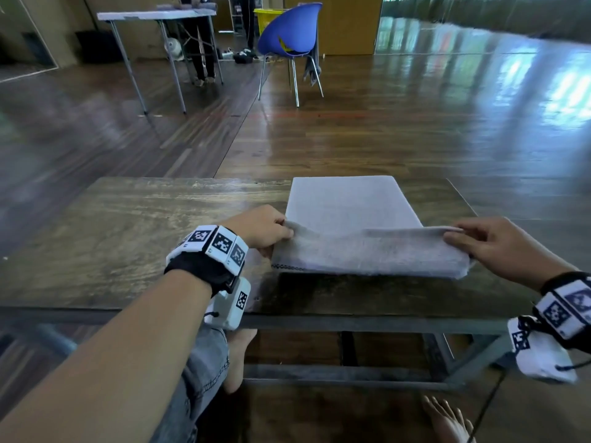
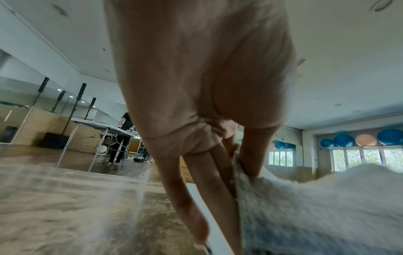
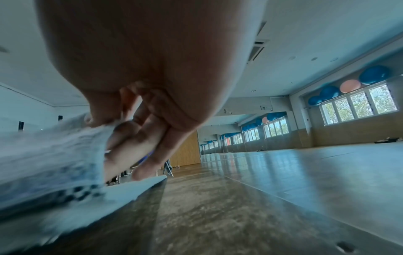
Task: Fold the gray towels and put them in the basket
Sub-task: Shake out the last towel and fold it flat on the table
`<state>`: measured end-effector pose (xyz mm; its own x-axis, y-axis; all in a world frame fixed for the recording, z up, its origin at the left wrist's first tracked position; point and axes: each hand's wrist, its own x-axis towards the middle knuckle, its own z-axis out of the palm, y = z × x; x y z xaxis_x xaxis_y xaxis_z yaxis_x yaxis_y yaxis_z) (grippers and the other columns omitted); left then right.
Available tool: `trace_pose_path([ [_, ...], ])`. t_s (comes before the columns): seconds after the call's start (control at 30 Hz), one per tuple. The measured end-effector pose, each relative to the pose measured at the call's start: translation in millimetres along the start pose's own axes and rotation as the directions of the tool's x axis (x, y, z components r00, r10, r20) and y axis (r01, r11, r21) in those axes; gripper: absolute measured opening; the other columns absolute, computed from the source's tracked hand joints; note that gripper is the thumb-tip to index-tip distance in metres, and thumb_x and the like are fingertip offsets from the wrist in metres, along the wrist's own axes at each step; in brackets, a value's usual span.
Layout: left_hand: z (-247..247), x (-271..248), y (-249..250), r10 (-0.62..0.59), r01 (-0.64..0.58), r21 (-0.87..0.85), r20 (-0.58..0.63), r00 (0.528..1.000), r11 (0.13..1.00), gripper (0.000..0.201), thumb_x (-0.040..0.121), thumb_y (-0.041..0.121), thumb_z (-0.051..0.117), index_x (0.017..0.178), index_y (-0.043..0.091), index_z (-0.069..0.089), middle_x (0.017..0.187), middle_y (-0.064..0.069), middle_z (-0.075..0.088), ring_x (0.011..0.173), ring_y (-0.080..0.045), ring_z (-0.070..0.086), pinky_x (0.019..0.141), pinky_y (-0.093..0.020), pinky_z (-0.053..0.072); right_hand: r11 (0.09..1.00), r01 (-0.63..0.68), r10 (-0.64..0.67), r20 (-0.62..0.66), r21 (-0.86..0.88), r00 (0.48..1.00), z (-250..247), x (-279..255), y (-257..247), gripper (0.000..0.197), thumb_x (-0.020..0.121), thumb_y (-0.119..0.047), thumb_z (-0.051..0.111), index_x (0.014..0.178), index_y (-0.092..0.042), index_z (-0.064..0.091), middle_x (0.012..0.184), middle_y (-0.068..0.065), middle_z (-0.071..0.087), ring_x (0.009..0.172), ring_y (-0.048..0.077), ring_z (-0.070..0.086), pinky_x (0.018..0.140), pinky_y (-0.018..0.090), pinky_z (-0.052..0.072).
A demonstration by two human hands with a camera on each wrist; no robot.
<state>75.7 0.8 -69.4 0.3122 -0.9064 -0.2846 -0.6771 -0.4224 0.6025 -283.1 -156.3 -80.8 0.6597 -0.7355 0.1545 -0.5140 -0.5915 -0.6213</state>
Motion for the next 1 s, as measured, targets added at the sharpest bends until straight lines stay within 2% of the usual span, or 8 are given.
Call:
trace_pose_path([
  [0.17, -5.4, 5.1, 1.8, -0.044, 0.043, 0.029, 0.038, 0.998, 0.999, 0.024, 0.095, 0.018, 0.063, 0.075, 0.005, 0.061, 0.077, -0.019, 0.07, 0.068, -0.033, 0.073, 0.06, -0.034, 0.062, 0.998, -0.059, 0.061, 0.075, -0.025, 0.995, 3.3, 13.8, 3.0, 0.023, 0.095, -0.028, 0.064, 0.077, -0.019, 0.073, 0.067, 0.004, 0.069, 0.058, 0.013, 0.06, 0.061, 0.033, 0.045],
  [0.27, -3.3, 14.8, 4.6, 0.039, -0.031, 0.084, -0.102, 0.994, 0.996, 0.038, 0.097, 0.022, 0.058, 0.062, 0.015, 0.045, 0.056, -0.003, 0.049, 0.045, -0.014, 0.048, 0.043, -0.021, 0.039, 0.998, -0.039, 0.04, 0.004, -0.052, 0.999, 12.0, 23.3, 0.5, 0.025, 0.097, -0.028, 0.061, 0.074, -0.026, 0.07, 0.062, -0.01, 0.067, 0.053, 0.002, 0.056, 0.059, 0.033, 0.042],
  [0.43, 9.2, 25.7, 11.4, 0.122, -0.114, 0.049, -0.248, 0.961, 0.992, 0.034, 0.099, 0.024, 0.054, 0.069, 0.013, 0.043, 0.062, -0.004, 0.042, 0.051, -0.014, 0.036, 0.05, -0.027, 0.03, 0.998, -0.038, 0.035, -0.05, -0.052, 0.998, 28.4, 35.4, -1.8, 0.028, 0.097, -0.025, 0.062, 0.069, -0.026, 0.063, 0.059, -0.012, 0.062, 0.059, 0.011, 0.055, 0.059, 0.033, 0.042],
  [0.6, 29.2, 30.7, 10.1, 0.131, -0.119, 0.26, -0.028, 0.991, 0.958, 0.031, 0.094, 0.029, 0.056, 0.069, 0.012, 0.049, 0.068, -0.008, 0.048, 0.061, -0.021, 0.041, 0.061, -0.029, 0.035, 0.976, -0.049, 0.09, 0.192, -0.21, 0.977, 54.6, 32.5, -1.0, 0.017, 0.098, -0.027, 0.061, 0.108, -0.018, 0.071, 0.108, -0.007, 0.069, 0.102, 0.019, 0.063, 0.095, 0.041, 0.049],
  [0.73, 20.2, 32.4, 17.8, 0.033, -0.054, 0.354, 0.064, 0.997, 0.934, 0.039, 0.081, 0.033, 0.061, 0.053, 0.019, 0.037, 0.056, -0.002, 0.038, 0.054, -0.021, 0.034, 0.055, -0.029, 0.03, 0.955, 0.007, 0.083, 0.292, -0.295, 0.953, 42.5, 35.5, -8.0, 0.023, 0.096, -0.034, 0.06, 0.076, -0.027, 0.069, 0.071, -0.009, 0.066, 0.073, 0.013, 0.06, 0.072, 0.034, 0.046],
  [0.83, 9.1, 28.5, 22.1, -0.109, 0.034, 0.387, 0.171, 0.979, 0.921, 0.017, 0.066, 0.034, 0.061, 0.059, 0.02, 0.056, 0.063, -0.001, 0.061, 0.061, -0.021, 0.058, 0.065, -0.03, 0.052, 0.994, -0.063, 0.097, 0.46, -0.09, 0.882, 30.8, 35.3, -16.2, 0.027, 0.093, -0.043, 0.064, 0.072, -0.029, 0.071, 0.068, -0.01, 0.066, 0.063, 0.006, 0.058, 0.067, 0.025, 0.046],
  [0.9, 10.3, 27.3, 22.7, -0.089, 0.025, 0.448, 0.123, 0.988, 0.894, 0.013, 0.069, 0.033, 0.062, 0.072, 0.021, 0.059, 0.074, -0.001, 0.062, 0.068, -0.021, 0.057, 0.066, -0.031, 0.048, 0.99, -0.14, 0.128, 0.372, 0.003, 0.919, 28.8, 35.2, -16.3, 0.031, 0.092, -0.052, 0.061, 0.082, -0.026, 0.076, 0.081, -0.01, 0.075, 0.072, 0.006, 0.067, 0.07, 0.024, 0.053],
  [1.0, 28.6, 31.5, 30.6, 0.105, -0.102, 0.459, 0.02, 0.994, 0.883, 0.02, 0.084, 0.032, 0.061, 0.099, 0.019, 0.059, 0.104, -0.003, 0.058, 0.09, -0.024, 0.057, 0.081, -0.035, 0.049, 0.954, -0.226, 0.251, 0.11, -0.198, 0.962, 38.7, 39.0, -7.1, 0.031, 0.091, -0.048, 0.064, 0.082, -0.02, 0.073, 0.075, -0.006, 0.074, 0.076, 0.013, 0.069, 0.067, 0.03, 0.049],
])
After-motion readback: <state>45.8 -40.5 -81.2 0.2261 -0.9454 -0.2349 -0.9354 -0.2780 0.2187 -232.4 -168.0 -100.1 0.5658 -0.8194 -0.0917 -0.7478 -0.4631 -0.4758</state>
